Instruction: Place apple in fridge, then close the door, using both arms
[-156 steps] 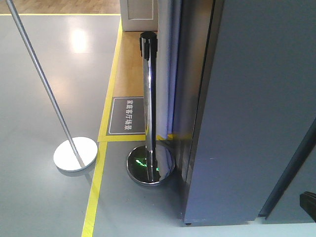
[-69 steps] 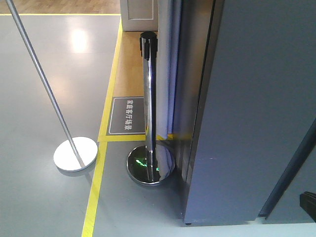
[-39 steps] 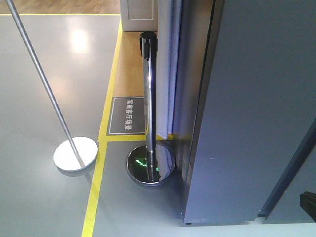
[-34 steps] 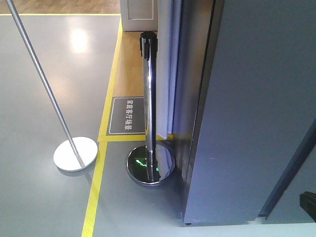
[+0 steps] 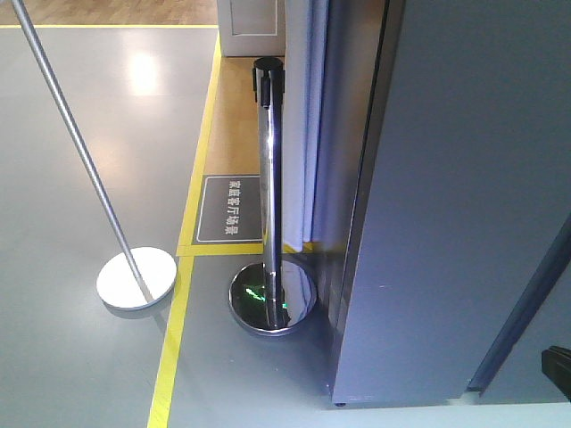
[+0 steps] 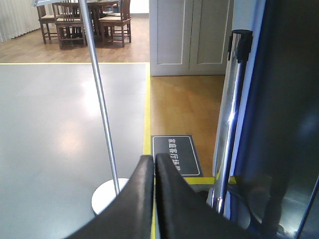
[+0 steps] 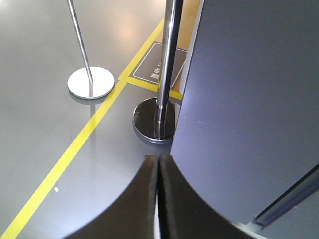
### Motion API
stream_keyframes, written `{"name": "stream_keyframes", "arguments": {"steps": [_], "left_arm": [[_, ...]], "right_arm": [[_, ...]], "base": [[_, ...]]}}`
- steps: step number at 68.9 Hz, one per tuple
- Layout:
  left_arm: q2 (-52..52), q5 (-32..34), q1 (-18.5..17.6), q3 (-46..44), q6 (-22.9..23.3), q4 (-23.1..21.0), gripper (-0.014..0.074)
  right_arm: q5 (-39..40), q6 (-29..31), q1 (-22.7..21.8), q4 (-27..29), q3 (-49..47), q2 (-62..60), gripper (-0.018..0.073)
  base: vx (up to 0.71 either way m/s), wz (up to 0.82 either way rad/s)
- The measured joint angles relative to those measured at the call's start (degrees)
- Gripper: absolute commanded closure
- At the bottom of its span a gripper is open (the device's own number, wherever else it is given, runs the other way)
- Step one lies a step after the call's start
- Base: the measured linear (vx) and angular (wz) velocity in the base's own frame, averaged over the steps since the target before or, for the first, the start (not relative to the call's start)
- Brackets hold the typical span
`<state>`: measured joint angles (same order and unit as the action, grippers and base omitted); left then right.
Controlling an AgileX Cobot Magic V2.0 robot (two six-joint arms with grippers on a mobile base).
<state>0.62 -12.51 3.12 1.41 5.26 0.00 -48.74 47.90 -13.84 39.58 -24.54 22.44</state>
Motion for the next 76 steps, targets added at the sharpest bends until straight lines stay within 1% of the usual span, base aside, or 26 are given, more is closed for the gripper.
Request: {"name": "stream_keyframes", "arguments": {"steps": [24,30,34,39,41,49,50,52,57,59,65,69,76], "left_arm": [[0.0,0.0,0.0,0.0,0.1,0.0,0.0604],[0.0,0.0,0.0,0.0,0.1,0.0,0.0604],[0.0,0.0,0.0,0.0,0.1,0.0,0.0604],[0.0,0.1,0.0,0.0,0.1,0.0,0.0604],[0.0,0.1,0.0,0.0,0.1,0.0,0.0604],[0.0,0.0,0.0,0.0,0.1,0.0,0.0604],[0.0,0.0,0.0,0.0,0.1,0.0,0.0604],[0.0,0.0,0.0,0.0,0.1,0.0,0.0604],[0.0,0.0,0.0,0.0,0.1,0.0,0.0604],[0.0,0.0,0.0,0.0,0.1,0.0,0.0604],[0.0,0.0,0.0,0.0,0.1,0.0,0.0604],[0.0,0.0,0.0,0.0,0.1,0.0,0.0604],[0.0,0.0,0.0,0.0,0.2,0.0,0.0604]], "right_arm": [[0.2,0.0,0.0,0.0,0.0,0.0,0.0568],[2.0,0.0,1.0,-0.1,0.0,-0.1,0.0567],[3.7,-1.0,2.6,-0.7,0.0,-0.4,0.0566],[5.8,-5.0,4.9,-2.8,0.0,-1.4,0.0565],[6.6,-7.3,5.7,-4.7,0.0,-1.7,0.0565],[8.4,-22.3,8.4,-14.1,0.2,-1.9,0.0562],[8.6,-25.1,8.6,-15.8,0.4,-1.9,0.0562],[9.2,-28.8,9.2,-18.0,0.8,-2.0,0.0562],[11.4,-37.4,10.7,-22.8,2.7,-2.4,0.0562],[13.5,-39.6,11.5,-24.0,3.7,-2.9,0.0562],[20.1,-43.2,12.8,-26.1,7.6,-5.6,0.0562],[25.1,-43.6,12.9,-26.8,10.0,-8.0,0.0562],[30.9,-43.7,13.1,-29.1,13.8,-12.1,0.0562]], "base": [[0.00,0.00],[0.00,0.00],[0.00,0.00],[0.00,0.00],[0.00,0.00],[0.00,0.00],[0.00,0.00],[0.00,0.00],[0.00,0.00],[0.00,0.00],[0.00,0.00],[0.00,0.00],[0.00,0.00]]}}
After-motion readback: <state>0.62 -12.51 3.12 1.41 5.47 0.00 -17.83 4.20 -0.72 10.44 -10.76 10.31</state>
